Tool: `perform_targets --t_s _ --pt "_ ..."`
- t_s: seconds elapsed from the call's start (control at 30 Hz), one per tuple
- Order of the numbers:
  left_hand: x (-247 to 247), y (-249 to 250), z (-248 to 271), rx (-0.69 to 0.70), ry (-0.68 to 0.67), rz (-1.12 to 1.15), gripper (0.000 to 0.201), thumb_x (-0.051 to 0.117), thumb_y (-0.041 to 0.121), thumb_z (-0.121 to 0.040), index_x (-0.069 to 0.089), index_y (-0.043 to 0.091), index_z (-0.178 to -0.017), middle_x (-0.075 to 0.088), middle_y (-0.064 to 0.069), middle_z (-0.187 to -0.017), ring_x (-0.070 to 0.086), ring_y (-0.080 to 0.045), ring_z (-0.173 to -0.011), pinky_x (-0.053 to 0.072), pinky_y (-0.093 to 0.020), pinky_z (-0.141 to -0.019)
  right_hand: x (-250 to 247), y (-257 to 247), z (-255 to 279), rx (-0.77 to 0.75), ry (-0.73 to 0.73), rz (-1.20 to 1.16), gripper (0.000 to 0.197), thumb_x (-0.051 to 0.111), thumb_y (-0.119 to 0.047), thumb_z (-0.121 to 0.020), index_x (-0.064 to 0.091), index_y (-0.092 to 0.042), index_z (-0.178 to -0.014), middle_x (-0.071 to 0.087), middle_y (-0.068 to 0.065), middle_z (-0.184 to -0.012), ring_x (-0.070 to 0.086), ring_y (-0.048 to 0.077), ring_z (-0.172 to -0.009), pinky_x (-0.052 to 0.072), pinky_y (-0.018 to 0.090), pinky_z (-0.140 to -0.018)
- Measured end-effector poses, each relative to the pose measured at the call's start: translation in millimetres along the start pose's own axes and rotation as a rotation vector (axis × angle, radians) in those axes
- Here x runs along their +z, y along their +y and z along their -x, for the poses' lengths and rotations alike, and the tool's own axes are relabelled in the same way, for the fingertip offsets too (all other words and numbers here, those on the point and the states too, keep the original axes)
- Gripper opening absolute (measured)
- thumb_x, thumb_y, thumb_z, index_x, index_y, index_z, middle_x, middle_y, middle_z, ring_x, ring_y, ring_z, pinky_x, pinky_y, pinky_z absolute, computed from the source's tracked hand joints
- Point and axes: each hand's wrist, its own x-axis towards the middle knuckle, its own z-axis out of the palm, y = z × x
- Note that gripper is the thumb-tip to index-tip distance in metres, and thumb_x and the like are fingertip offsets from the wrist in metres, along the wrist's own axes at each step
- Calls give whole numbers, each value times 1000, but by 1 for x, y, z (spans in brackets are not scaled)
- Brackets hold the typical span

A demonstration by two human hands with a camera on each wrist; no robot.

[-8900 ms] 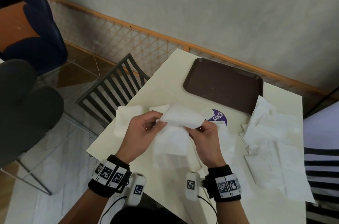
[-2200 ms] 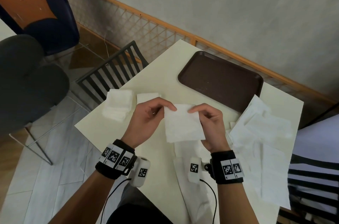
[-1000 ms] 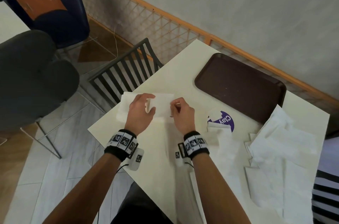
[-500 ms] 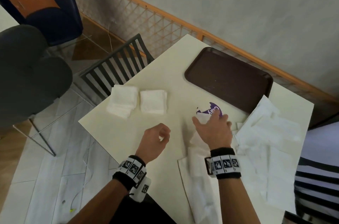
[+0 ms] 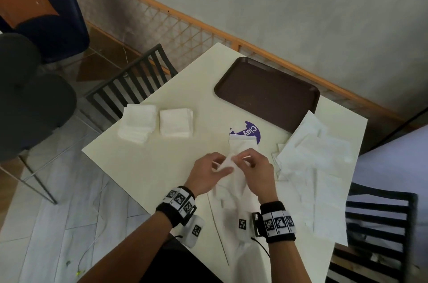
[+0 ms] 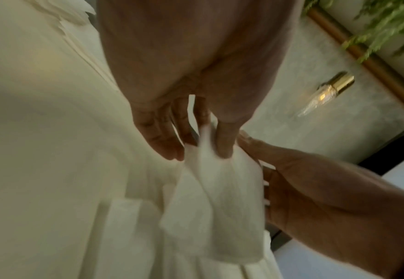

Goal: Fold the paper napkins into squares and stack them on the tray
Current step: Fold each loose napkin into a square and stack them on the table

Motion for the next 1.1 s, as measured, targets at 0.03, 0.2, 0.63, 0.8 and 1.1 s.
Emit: perform_targets --t_s 0.03,0.2,0.63,0.8,1.1 --pt "-6 4 0 10 41 2 21 86 37 -90 78 24 -104 79 11 -97 75 -9 -89 58 -25 -83 -3 -5 3 -32 20 -49 15 85 -34 -96 73 -29 -89 78 -15 -82 71 3 -77 50 25 -73" --pt "-47 35 1 169 212 -40 9 82 29 -95 83 21 -93 81 9 -93 75 -4 -88 61 -29 -86 -20 -22 9 -99 -90 -102 18 88 -40 -93 72 -31 -96 77 -10 -80 74 9 -84 56 30 -84" --pt "-95 80 33 5 -15 425 37 86 27 -92 76 12 -124 81 -5 -119 78 -27 -113 59 -58 -104 -10 -79 12 -105 -233 -528 27 59 -17 -114 48 -3 -93 64 8 -87 61 22 -89 59 38 -86" --pt "-103 85 37 121 131 372 22 82 19 -96 80 10 -115 83 -7 -109 80 -29 -103 64 -56 -93 -7 -85 8 -241 -234 -482 18 76 -23 -105 75 -16 -122 66 31 -85 64 44 -80 58 58 -81" --pt "-120 81 37 340 130 347 40 47 -20 -101 76 6 -92 76 -6 -92 68 -21 -89 50 -34 -79 -4 -87 0 -397 -93 -637 46 52 31 -88 84 -2 -90 76 -5 -79 66 13 -79 47 25 -76"
